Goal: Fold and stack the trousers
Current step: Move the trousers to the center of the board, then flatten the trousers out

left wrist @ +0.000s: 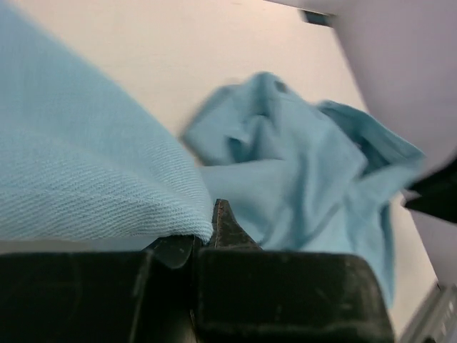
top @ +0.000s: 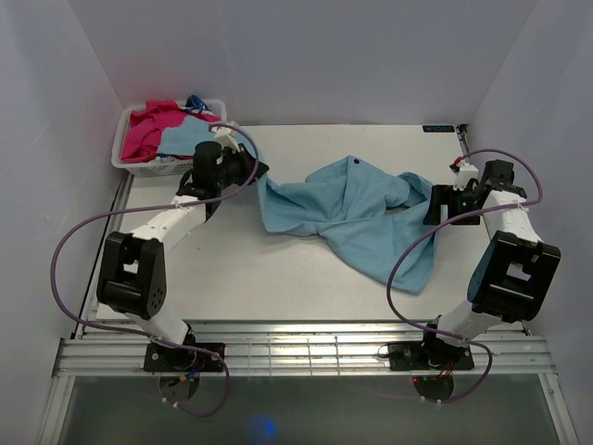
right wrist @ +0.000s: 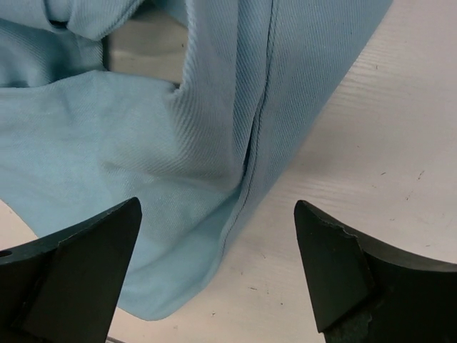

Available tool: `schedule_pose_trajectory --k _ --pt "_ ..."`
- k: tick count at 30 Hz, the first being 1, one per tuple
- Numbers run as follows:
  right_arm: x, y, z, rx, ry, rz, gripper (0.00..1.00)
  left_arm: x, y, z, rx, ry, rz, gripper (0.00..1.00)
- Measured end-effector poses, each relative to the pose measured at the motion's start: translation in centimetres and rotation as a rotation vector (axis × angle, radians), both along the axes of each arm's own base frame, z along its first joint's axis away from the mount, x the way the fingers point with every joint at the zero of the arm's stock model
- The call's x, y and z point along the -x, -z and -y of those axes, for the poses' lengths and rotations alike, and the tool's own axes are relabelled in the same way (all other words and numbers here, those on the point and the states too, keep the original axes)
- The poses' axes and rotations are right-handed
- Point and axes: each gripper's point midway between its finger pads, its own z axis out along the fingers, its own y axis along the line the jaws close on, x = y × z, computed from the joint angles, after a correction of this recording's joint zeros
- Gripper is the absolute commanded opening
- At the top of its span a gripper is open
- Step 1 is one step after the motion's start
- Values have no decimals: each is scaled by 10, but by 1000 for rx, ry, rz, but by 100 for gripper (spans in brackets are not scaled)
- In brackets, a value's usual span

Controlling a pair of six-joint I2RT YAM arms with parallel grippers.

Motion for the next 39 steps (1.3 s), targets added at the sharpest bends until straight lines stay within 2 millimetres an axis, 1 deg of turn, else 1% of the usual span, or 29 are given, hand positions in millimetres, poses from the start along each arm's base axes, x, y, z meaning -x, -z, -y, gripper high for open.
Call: schedule_pose_trajectory --k 2,4,6,7,8,9,10,12,13,14,15,16,17,20,22,23,25,26,27,28,29,30,32,33,34,35,36,38,39 --pt "-3 -4 -1 -13 -5 16 94 24 -29 41 5 132 82 0" --pt "-7 -6 -1 -18 -8 28 96 52 -50 77 10 256 144 0" --pt "-12 -7 0 -24 -9 38 100 80 -58 107 7 378 179 0" --pt "-14 -7 0 -28 -10 38 97 94 -59 120 0 432 186 0" --pt "-15 -6 0 -31 -11 39 92 106 -55 129 -16 488 188 1" --pt "-16 -6 0 -34 -12 39 90 121 -51 142 -27 546 186 6" --pt "-16 -5 0 -37 -11 37 88 136 -44 152 -43 604 177 25" --pt "-16 -4 0 -41 -8 35 87 171 -29 169 -72 738 147 53" --pt "-16 -4 0 -41 -7 34 87 189 -23 175 -86 806 132 76" --pt "-17 -4 0 -41 -7 34 88 206 -18 181 -96 877 119 89" --pt "-18 -3 1 -40 -5 33 88 223 -15 186 -103 944 96 98" --pt "-19 -3 2 -38 -3 34 88 235 -12 189 -113 1006 79 98" --pt "-20 -2 2 -37 -1 34 88 242 -12 191 -125 1048 62 98" --pt "-24 -2 4 -34 9 40 88 251 -13 195 -179 1161 48 98" --pt "-25 -3 5 -34 16 43 88 254 -18 194 -221 1221 59 98" --pt "-26 -3 5 -34 19 45 88 251 -23 193 -240 1232 72 98" --pt "-29 -5 7 -31 27 55 88 239 -37 193 -271 1220 114 98" --pt "-31 -6 8 -28 33 62 88 228 -47 193 -281 1199 144 98" --pt "-33 -7 9 -25 39 67 88 211 -57 191 -289 1166 176 98" --pt "-35 -8 10 -20 43 72 88 189 -66 188 -295 1123 197 98" --pt "-36 -8 11 -14 48 77 88 162 -76 185 -304 1070 221 98" --pt "-38 -9 12 -9 54 82 89 129 -83 182 -318 1008 250 97" --pt "-42 -10 14 3 60 88 89 62 -84 176 -364 883 295 97" --pt "-46 -11 14 8 63 95 89 30 -77 171 -391 824 302 97" --pt "-49 -12 15 12 65 101 89 3 -62 167 -416 774 295 97" --pt "-53 -13 15 17 65 104 90 -18 -44 163 -435 737 276 97" --pt "-57 -13 15 19 66 107 90 -32 -27 160 -448 715 251 96" --pt "-64 -11 14 22 61 107 91 -57 24 156 -470 676 169 96" --pt "-67 -10 13 21 58 106 92 -64 48 154 -478 663 129 97"
